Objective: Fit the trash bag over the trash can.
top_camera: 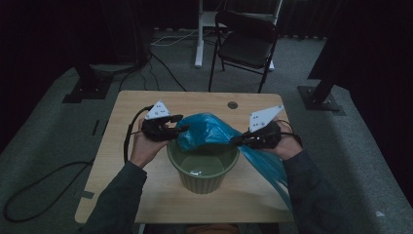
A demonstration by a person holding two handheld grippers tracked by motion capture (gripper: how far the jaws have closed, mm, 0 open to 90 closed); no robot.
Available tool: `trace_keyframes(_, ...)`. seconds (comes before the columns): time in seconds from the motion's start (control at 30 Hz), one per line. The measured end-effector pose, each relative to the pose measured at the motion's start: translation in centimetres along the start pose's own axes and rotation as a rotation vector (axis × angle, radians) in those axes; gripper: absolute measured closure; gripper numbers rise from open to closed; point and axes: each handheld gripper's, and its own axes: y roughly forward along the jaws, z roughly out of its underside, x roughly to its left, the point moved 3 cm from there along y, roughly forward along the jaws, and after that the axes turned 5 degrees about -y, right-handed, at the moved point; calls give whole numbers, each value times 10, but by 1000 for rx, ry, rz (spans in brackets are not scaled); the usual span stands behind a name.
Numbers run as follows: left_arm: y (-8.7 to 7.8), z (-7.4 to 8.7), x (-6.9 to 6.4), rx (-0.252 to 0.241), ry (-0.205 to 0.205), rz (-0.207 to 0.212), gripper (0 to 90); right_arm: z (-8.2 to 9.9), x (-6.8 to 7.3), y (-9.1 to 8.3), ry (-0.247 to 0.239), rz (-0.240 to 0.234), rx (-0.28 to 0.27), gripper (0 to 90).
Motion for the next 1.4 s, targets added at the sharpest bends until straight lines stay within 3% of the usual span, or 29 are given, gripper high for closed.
trace_keyframes(0.17,-3,0,0,-3,4,-2,539,0,0,4,-1,-19,23,892)
trace_keyframes(0.37,-9,-1,7,-30,-22,-21,544,7,5,-4,2,-25,40,892)
trace_keyframes(0.57,-12,-3,9,-40,-20,-29,555,14,6,-11,6,-23,56,892)
trace_keyframes(0.8,-8,-3,8,-24,-14,-31,566,18,7,-15,6,-21,61,892)
trace_keyframes(0.97,-1,-1,4,3,5,-27,565,8,6,-8,-9,-31,45,888)
trace_keyframes(1.4,1,-1,-5,12,34,3,564,-2,-2,16,-9,-40,60,884)
